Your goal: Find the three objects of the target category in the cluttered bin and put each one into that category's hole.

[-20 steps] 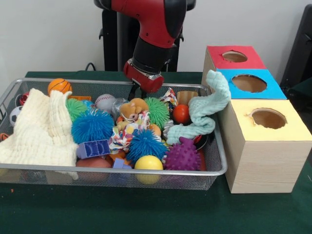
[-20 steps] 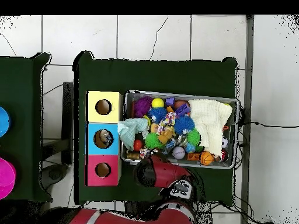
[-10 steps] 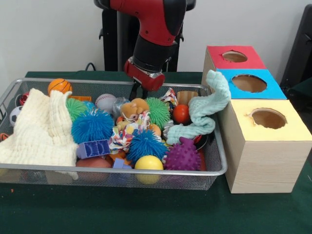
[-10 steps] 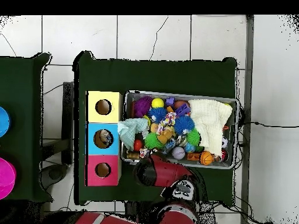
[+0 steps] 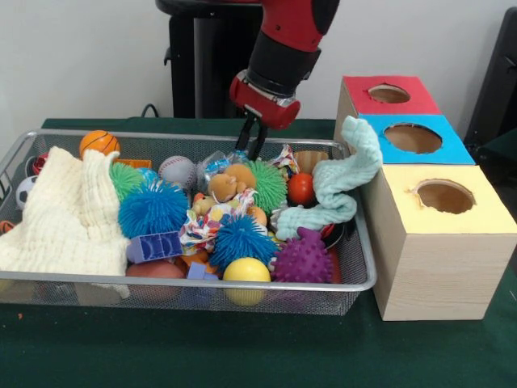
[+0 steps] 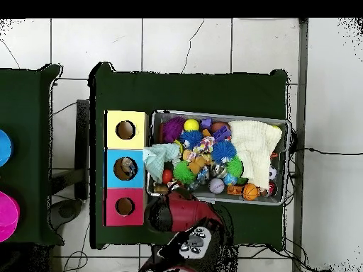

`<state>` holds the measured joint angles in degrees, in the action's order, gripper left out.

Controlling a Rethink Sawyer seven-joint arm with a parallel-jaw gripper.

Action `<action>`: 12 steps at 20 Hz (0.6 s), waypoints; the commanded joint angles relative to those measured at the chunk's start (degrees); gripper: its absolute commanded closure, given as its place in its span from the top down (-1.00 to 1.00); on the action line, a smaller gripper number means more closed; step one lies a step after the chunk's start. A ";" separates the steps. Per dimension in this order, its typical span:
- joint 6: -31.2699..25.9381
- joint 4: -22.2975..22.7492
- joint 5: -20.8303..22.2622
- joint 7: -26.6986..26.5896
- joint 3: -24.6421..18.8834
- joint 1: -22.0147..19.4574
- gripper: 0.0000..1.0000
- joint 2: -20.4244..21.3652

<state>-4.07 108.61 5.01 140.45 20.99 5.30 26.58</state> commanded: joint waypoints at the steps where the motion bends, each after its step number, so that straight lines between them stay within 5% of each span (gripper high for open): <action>1: -5.78 0.17 -0.14 4.14 1.53 3.68 -1.00 2.24; 12: -7.62 0.58 0.01 3.56 4.38 5.57 -1.00 4.48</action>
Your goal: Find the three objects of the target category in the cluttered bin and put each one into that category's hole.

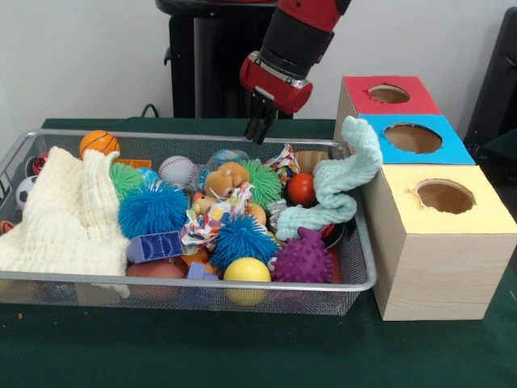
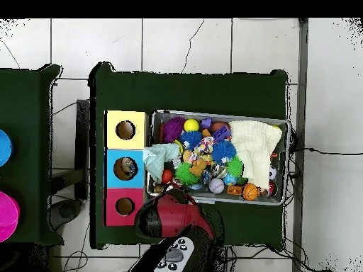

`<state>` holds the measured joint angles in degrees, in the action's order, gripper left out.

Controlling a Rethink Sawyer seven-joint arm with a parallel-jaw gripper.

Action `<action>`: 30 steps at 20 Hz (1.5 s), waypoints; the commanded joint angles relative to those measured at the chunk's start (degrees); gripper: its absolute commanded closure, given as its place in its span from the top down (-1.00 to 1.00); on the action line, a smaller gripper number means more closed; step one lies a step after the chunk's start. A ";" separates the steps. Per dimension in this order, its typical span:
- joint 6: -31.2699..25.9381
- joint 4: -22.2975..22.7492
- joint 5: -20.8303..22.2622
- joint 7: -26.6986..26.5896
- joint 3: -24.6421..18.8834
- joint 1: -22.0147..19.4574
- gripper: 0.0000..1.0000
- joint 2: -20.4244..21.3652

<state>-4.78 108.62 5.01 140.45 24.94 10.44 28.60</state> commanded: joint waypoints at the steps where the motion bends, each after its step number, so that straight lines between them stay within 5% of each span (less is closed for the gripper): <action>1: -7.94 0.75 0.25 3.08 0.97 0.73 -1.00 3.73; 6: -13.29 1.43 1.35 0.56 2.17 1.18 -1.00 9.64; 13: -9.81 0.77 1.82 1.03 -1.63 -1.97 -1.00 6.97; 14: -8.67 0.93 2.16 0.89 -2.29 -2.46 1.00 7.08; 17: -7.69 2.40 1.88 0.33 -5.55 -5.43 1.00 8.36; 30: 0.92 2.97 1.41 4.94 -6.33 -5.89 1.00 3.57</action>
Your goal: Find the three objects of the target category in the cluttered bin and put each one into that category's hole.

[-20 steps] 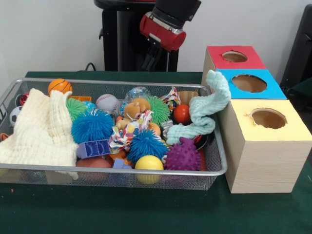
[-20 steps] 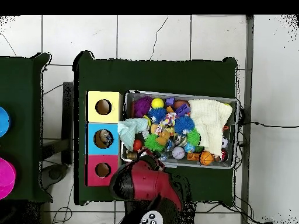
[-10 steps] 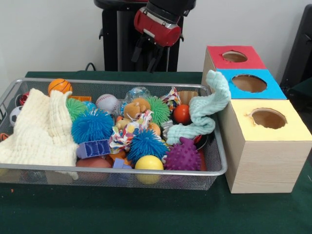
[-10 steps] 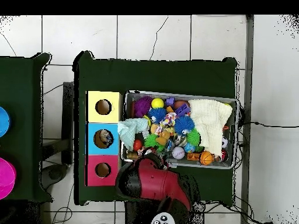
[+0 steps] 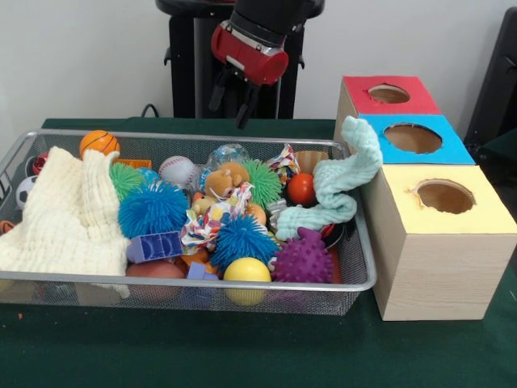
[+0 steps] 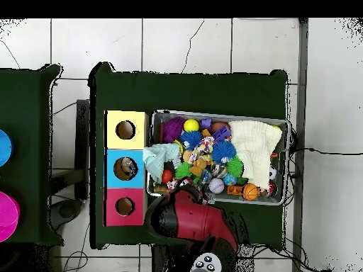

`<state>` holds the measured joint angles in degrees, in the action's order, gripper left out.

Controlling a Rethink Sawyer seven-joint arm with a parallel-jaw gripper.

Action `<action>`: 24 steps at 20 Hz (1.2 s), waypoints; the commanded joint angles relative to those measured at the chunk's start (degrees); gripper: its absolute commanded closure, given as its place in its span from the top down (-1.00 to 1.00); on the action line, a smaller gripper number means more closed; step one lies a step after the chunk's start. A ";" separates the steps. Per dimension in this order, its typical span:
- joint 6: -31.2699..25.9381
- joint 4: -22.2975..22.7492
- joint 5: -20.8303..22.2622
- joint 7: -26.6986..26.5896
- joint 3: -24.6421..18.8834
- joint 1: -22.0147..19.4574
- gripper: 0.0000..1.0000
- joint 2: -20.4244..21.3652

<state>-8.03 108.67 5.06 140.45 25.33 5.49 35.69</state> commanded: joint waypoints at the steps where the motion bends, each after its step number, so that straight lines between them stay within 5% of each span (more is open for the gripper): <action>1: 4.53 3.05 1.23 5.02 -7.18 -1.13 1.00 -3.72; 24: 10.09 -0.69 0.51 5.20 -5.77 -0.65 1.00 -12.43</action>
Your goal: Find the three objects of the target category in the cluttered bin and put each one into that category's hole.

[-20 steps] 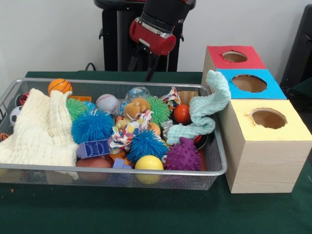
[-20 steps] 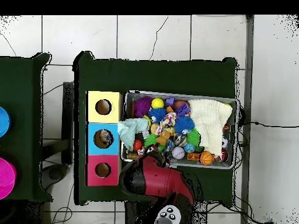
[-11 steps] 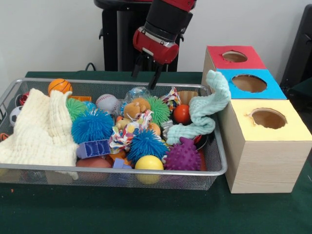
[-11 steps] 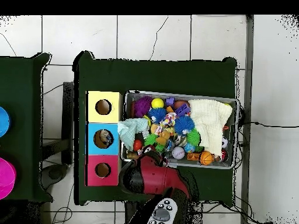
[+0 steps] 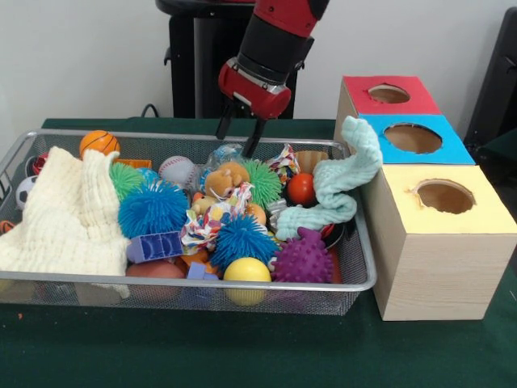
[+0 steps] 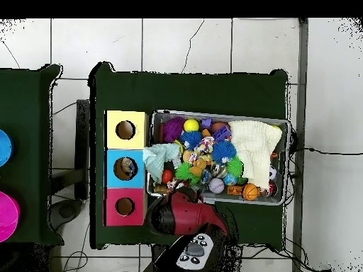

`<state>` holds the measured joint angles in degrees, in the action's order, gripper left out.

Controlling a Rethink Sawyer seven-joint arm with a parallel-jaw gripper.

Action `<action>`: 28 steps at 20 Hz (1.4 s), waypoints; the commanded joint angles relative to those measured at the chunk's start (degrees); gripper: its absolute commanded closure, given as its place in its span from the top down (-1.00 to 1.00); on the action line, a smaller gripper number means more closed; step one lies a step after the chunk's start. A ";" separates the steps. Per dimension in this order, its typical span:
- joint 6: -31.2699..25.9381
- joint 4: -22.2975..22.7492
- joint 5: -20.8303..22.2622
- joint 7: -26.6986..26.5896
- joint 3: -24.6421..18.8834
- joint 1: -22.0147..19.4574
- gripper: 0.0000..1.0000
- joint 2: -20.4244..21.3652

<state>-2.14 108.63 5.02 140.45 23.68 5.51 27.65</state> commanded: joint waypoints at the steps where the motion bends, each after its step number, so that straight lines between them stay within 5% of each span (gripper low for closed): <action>1: 4.43 -0.79 0.58 5.17 -4.34 -0.94 1.00 -4.80; 24: 2.55 -2.40 0.22 3.65 -7.73 -3.69 1.00 -9.08; 25: 2.18 -2.51 0.41 3.36 -7.67 -3.63 -1.00 -9.02; 28: 1.57 -2.43 1.22 2.40 -8.79 -4.69 -1.00 -8.39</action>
<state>0.92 108.28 5.14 140.45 23.30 2.79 22.43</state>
